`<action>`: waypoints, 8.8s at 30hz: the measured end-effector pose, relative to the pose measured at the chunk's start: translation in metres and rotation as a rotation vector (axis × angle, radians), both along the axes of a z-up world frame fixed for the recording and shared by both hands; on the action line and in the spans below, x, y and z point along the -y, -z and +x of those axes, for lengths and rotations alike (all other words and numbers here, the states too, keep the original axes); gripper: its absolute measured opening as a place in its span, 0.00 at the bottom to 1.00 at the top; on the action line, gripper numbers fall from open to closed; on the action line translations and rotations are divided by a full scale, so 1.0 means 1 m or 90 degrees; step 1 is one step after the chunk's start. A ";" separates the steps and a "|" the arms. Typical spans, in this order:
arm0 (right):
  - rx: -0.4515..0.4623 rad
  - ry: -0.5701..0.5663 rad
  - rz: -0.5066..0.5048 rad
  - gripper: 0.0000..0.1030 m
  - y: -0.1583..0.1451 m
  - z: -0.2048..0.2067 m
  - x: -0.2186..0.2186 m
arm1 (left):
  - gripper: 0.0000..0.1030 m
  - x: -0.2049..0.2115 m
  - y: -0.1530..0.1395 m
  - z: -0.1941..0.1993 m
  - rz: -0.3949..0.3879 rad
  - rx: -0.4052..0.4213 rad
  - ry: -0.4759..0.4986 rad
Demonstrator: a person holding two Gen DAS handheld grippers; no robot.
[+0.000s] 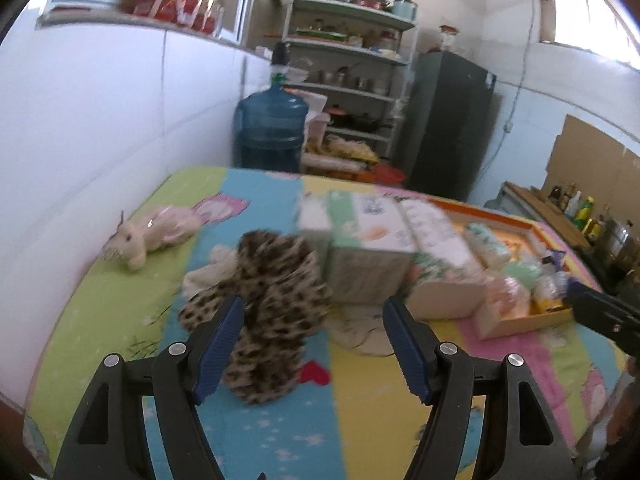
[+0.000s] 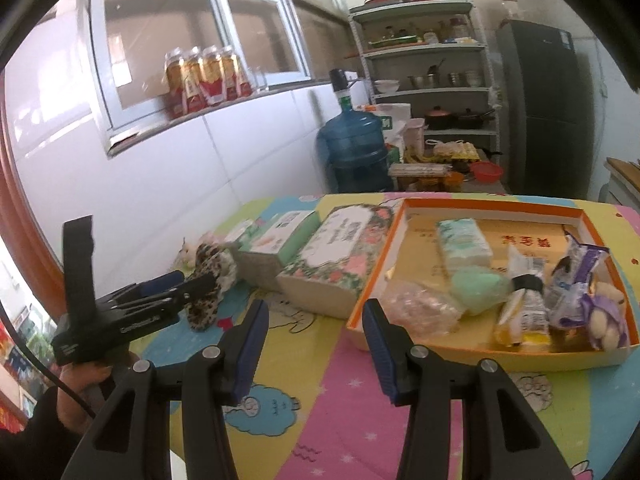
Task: Organize soft objects
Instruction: 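Move back to the pile and grasp the leopard-print cloth with the left gripper, then grasp the white floral cloth with the right gripper, then carry the leopard-print and white cloths over the tray with both grippers, then lower both cloths into the tray and open both grippers, then lift both tools out of the tray and move back toward the pile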
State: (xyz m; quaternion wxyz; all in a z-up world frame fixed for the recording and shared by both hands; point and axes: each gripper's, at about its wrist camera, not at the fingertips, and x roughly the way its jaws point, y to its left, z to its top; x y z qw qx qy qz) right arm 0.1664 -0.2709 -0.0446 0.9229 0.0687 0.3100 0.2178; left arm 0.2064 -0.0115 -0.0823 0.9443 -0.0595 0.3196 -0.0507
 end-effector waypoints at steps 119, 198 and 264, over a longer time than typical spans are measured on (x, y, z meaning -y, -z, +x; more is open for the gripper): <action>0.076 0.062 0.046 0.03 -0.012 -0.059 0.009 | 0.15 0.053 -0.012 -0.080 -0.068 0.085 0.203; 0.002 0.215 0.061 0.04 0.002 0.146 0.221 | 0.15 0.314 -0.007 0.180 -0.070 -0.094 0.319; 0.077 0.203 -0.044 0.50 -0.052 0.006 0.083 | 0.62 0.159 -0.076 0.011 -0.071 0.103 0.244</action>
